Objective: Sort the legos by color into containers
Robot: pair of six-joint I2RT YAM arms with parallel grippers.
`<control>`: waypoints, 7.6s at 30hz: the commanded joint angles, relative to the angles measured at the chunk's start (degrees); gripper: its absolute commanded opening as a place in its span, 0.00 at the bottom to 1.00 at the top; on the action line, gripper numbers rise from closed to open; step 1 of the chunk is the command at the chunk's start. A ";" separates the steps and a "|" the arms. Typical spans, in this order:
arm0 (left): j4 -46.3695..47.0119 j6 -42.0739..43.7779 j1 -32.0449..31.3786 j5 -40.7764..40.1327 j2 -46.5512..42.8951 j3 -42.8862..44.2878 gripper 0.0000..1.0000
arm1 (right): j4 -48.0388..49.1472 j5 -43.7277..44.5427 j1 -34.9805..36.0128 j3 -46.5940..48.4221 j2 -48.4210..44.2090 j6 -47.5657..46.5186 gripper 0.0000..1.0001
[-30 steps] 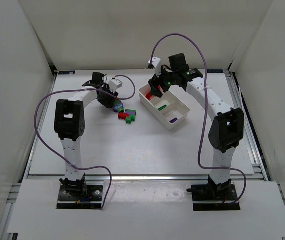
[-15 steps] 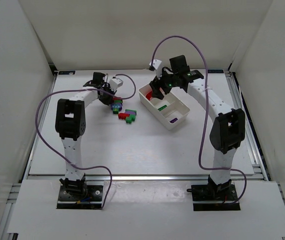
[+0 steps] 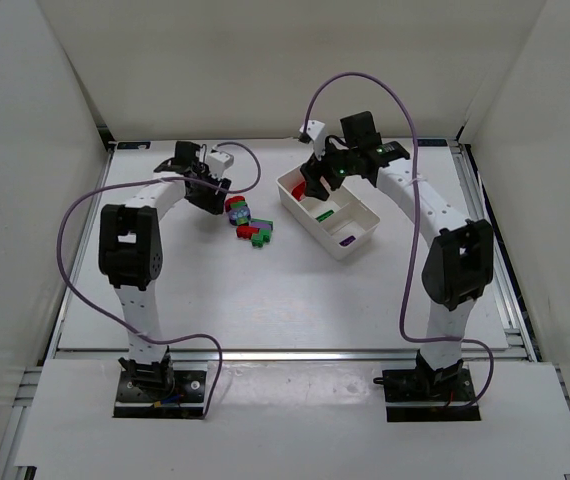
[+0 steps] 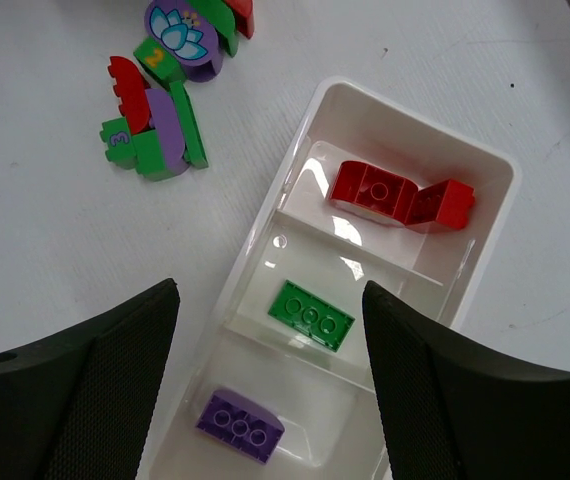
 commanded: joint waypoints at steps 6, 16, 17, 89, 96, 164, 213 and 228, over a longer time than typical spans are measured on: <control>-11.55 -20.50 -2.66 -6.12 -14.36 1.04 0.65 | 1.53 -0.96 -0.19 -1.82 -4.57 -0.16 0.78; -12.78 -39.13 -10.74 -13.33 -15.34 -2.57 0.59 | 1.00 -0.34 -0.36 -3.49 -6.68 -0.60 0.78; -12.78 -40.63 -11.01 -13.86 -14.12 -2.22 0.59 | 0.83 -0.26 -0.53 -3.67 -6.77 -0.69 0.78; -13.66 -58.75 -15.14 -21.77 2.77 12.81 0.61 | -0.58 -5.88 -7.57 -8.76 -8.80 2.03 0.79; -12.61 -59.01 -15.93 -22.47 3.73 13.08 0.62 | -0.75 -6.06 -7.74 -9.55 -9.06 1.60 0.79; -12.43 -51.37 -2.93 -28.98 13.23 25.82 0.76 | -0.75 -5.88 -8.45 -5.95 -5.72 2.39 0.79; -6.83 -24.23 -0.82 -3.82 9.48 21.89 0.10 | 1.17 -7.19 -7.92 -4.72 -4.22 4.84 0.76; -9.27 2.23 4.28 40.54 -19.63 2.01 0.10 | 18.39 -26.35 -13.02 0.02 -1.50 48.65 0.77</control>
